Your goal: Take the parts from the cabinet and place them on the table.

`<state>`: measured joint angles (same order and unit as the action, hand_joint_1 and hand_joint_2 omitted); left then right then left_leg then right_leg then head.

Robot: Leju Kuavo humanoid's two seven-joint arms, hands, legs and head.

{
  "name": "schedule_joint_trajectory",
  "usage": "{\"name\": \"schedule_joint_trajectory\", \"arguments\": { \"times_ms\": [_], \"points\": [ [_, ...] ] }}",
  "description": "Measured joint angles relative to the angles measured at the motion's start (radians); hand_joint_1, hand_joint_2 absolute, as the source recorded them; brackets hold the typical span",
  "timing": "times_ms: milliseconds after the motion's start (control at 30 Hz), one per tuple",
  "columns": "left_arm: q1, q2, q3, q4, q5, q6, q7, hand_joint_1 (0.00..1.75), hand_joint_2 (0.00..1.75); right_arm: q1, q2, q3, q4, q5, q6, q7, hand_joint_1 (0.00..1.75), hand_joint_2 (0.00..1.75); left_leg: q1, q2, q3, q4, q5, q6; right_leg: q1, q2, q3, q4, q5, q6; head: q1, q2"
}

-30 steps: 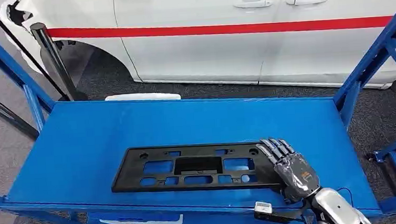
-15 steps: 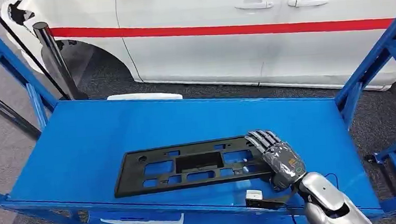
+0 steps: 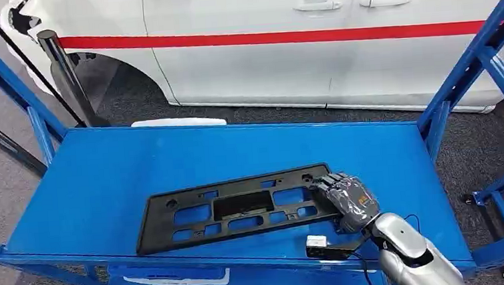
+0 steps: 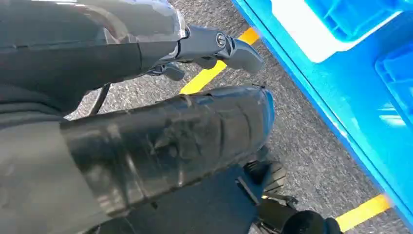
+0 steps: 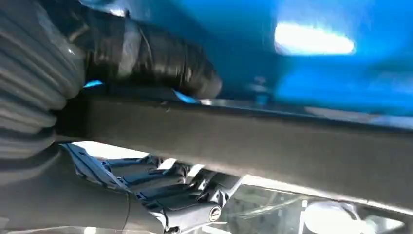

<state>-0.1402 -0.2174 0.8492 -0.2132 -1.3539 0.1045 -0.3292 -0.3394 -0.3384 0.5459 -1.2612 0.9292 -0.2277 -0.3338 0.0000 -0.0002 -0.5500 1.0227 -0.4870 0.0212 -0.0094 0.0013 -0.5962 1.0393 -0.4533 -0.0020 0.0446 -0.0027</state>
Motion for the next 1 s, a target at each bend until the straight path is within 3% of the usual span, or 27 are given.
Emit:
{"name": "schedule_joint_trajectory", "arguments": {
  "times_ms": [100, 133, 167, 233, 267, 300, 333, 367, 433, 467, 500, 600, 667, 700, 767, 800, 833, 867, 900, 967, 1000],
  "points": [
    [0.002, 0.001, 0.0, 0.0, 0.001, 0.002, 0.0, 0.0, 0.0, -0.003, 0.0, 0.001, 0.0, 0.002, -0.004, 0.0, 1.75, 1.75, -0.004, 0.0, 0.001, -0.009, 0.007, 0.014, -0.004, 0.0, 0.005, -0.01, 0.008, 0.017, 0.0, 0.0],
    [0.001, 0.0, 0.0, 0.0, 0.001, 0.003, 0.0, 0.0, 0.0, -0.004, -0.001, 0.001, 0.0, 0.002, -0.005, 0.0, 1.75, 1.75, 0.006, 0.003, 0.014, -0.025, 0.021, 0.023, -0.004, 0.0, 0.005, -0.002, 0.002, 0.022, 0.001, 0.0],
    [0.0, 0.0, -0.001, 0.0, 0.001, 0.003, 0.0, 0.0, 0.0, -0.004, -0.001, 0.001, 0.001, 0.002, -0.005, 0.0, 1.75, 1.75, 0.003, 0.006, 0.015, -0.031, 0.025, 0.028, -0.004, 0.0, -0.006, 0.024, -0.023, 0.023, 0.001, 0.0],
    [0.001, 0.0, -0.001, 0.0, 0.001, 0.003, 0.0, 0.0, 0.0, -0.004, -0.001, 0.001, 0.001, 0.003, -0.006, 0.0, 1.75, 1.75, 0.001, 0.01, 0.011, -0.031, 0.028, 0.033, -0.005, 0.0, -0.071, 0.165, -0.107, 0.027, 0.002, 0.0],
    [0.002, 0.0, -0.001, 0.0, 0.001, 0.003, 0.0, 0.0, 0.0, -0.003, -0.001, 0.002, 0.001, 0.004, -0.006, 0.0, 1.75, 1.75, 0.0, 0.011, 0.01, -0.031, 0.027, 0.034, -0.006, 0.0, -0.103, 0.235, -0.135, 0.03, 0.001, 0.0],
    [0.002, 0.0, -0.001, 0.0, 0.001, 0.003, 0.0, 0.0, 0.0, -0.003, -0.001, 0.003, 0.001, 0.005, -0.006, 0.0, 1.75, 1.75, 0.0, 0.011, 0.009, -0.029, 0.027, 0.034, -0.007, 0.0, -0.123, 0.279, -0.143, 0.032, 0.001, 0.0],
    [0.002, 0.0, -0.001, 0.0, 0.001, 0.003, 0.0, 0.0, 0.0, -0.003, -0.001, 0.004, 0.001, 0.005, -0.007, 0.0, 1.75, 1.75, 0.0, 0.011, 0.009, -0.028, 0.027, 0.033, -0.009, -0.001, -0.121, 0.276, -0.127, 0.034, 0.001, 0.0],
    [0.002, 0.0, -0.001, 0.0, 0.001, 0.003, 0.0, 0.0, 0.0, -0.004, -0.001, 0.004, 0.001, 0.006, -0.011, 0.0, 1.75, 1.75, 0.002, 0.011, 0.01, -0.026, 0.025, 0.032, -0.013, -0.001, -0.096, 0.225, -0.089, 0.036, 0.001, 0.0],
    [0.002, 0.0, -0.001, 0.0, 0.002, 0.005, 0.0, 0.0, 0.0, -0.004, -0.001, 0.004, 0.001, 0.007, -0.019, 0.0, 1.75, 1.75, 0.005, 0.009, 0.012, -0.017, 0.018, 0.024, -0.02, -0.002, -0.01, 0.058, -0.007, 0.039, 0.001, 0.0],
    [0.002, 0.0, -0.001, 0.0, 0.004, 0.006, 0.0, 0.0, 0.0, -0.003, -0.001, 0.005, 0.0, 0.007, -0.024, 0.0, 1.75, 1.75, 0.004, 0.009, 0.009, -0.009, 0.012, 0.016, -0.02, -0.001, 0.015, 0.005, -0.015, 0.038, 0.002, 0.0],
    [0.0, 0.0, -0.001, 0.0, 0.007, 0.008, 0.0, 0.0, 0.0, -0.002, -0.001, 0.008, -0.001, 0.009, -0.035, 0.003, 1.75, 1.75, 0.0, 0.006, 0.005, 0.0, 0.006, 0.009, -0.011, 0.001, 0.011, 0.0, -0.012, 0.028, 0.0, 0.0],
    [0.001, 0.0, -0.001, 0.0, 0.02, 0.014, -0.001, 0.0, 0.0, 0.026, -0.001, 0.007, -0.023, 0.024, -0.105, 0.011, 1.75, 1.75, 0.004, 0.004, 0.008, -0.008, 0.01, -0.007, -0.005, 0.001, 0.012, 0.001, -0.013, 0.01, 0.0, 0.0],
    [0.004, 0.0, 0.0, 0.0, 0.03, 0.018, -0.008, 0.0, 0.0, 0.063, 0.001, -0.007, -0.063, 0.049, -0.171, 0.024, 1.75, 1.75, 0.008, 0.001, 0.001, 0.012, -0.011, -0.016, -0.013, -0.004, 0.016, -0.009, -0.006, -0.001, 0.0, 0.0],
    [0.005, 0.0, 0.001, 0.0, 0.037, 0.02, -0.013, 0.0, 0.0, 0.087, 0.006, -0.016, -0.086, 0.07, -0.204, 0.035, 1.75, 1.75, 0.008, 0.001, -0.022, 0.06, -0.047, -0.02, -0.014, -0.007, 0.015, -0.01, -0.007, -0.006, -0.003, 0.0],
    [0.01, 0.0, 0.003, 0.0, 0.05, 0.025, -0.031, 0.0, 0.0, 0.163, 0.014, -0.041, -0.145, 0.133, -0.285, 0.068, 1.75, 1.75, 0.012, 0.001, -0.097, 0.217, -0.125, -0.026, -0.01, -0.013, 0.012, -0.01, -0.008, -0.011, -0.003, 0.0],
    [0.016, 0.0, 0.005, 0.0, 0.057, 0.028, -0.04, 0.0, 0.0, 0.199, 0.023, -0.055, -0.18, 0.176, -0.337, 0.084, 1.75, 1.75, 0.012, 0.002, -0.127, 0.279, -0.143, -0.028, -0.009, -0.013, 0.009, -0.009, -0.009, -0.012, -0.003, 0.0],
    [0.022, 0.002, 0.007, 0.0, 0.064, 0.031, -0.046, 0.0, 0.0, 0.236, 0.037, -0.068, -0.219, 0.22, -0.379, 0.093, 1.75, 1.75, 0.012, 0.002, -0.137, 0.297, -0.136, -0.028, -0.008, -0.012, 0.009, -0.008, -0.009, -0.013, -0.003, 0.0],
    [0.026, 0.003, 0.009, 0.0, 0.068, 0.033, -0.05, 0.0, 0.0, 0.286, 0.056, -0.082, -0.268, 0.265, -0.408, 0.097, 1.75, 1.75, 0.012, 0.002, -0.127, 0.268, -0.107, -0.026, -0.007, -0.011, 0.011, -0.008, -0.011, -0.014, -0.003, 0.0],
    [0.03, 0.003, 0.012, 0.0, 0.074, 0.035, -0.054, 0.0, 0.0, 0.327, 0.083, -0.101, -0.338, 0.32, -0.434, 0.097, 1.75, 1.75, 0.012, 0.002, -0.098, 0.206, -0.065, -0.023, -0.006, -0.01, 0.013, -0.008, -0.014, -0.014, -0.003, 0.0],
    [0.031, 0.004, 0.019, 0.0, 0.075, 0.037, -0.058, 0.0, 0.0, 0.384, 0.132, -0.123, -0.437, 0.359, -0.457, 0.086, 1.75, 1.75, 0.009, 0.0, -0.02, 0.029, 0.025, -0.008, -0.005, -0.007, 0.022, -0.008, -0.018, -0.01, -0.003, 0.0],
    [0.032, 0.005, 0.022, 0.0, 0.075, 0.037, -0.058, 0.0, 0.0, 0.397, 0.144, -0.131, -0.461, 0.363, -0.462, 0.085, 1.75, 1.75, 0.003, -0.002, -0.009, 0.013, 0.009, -0.004, -0.001, -0.006, 0.019, -0.008, -0.019, -0.007, -0.002, 0.0]
  ]
}}
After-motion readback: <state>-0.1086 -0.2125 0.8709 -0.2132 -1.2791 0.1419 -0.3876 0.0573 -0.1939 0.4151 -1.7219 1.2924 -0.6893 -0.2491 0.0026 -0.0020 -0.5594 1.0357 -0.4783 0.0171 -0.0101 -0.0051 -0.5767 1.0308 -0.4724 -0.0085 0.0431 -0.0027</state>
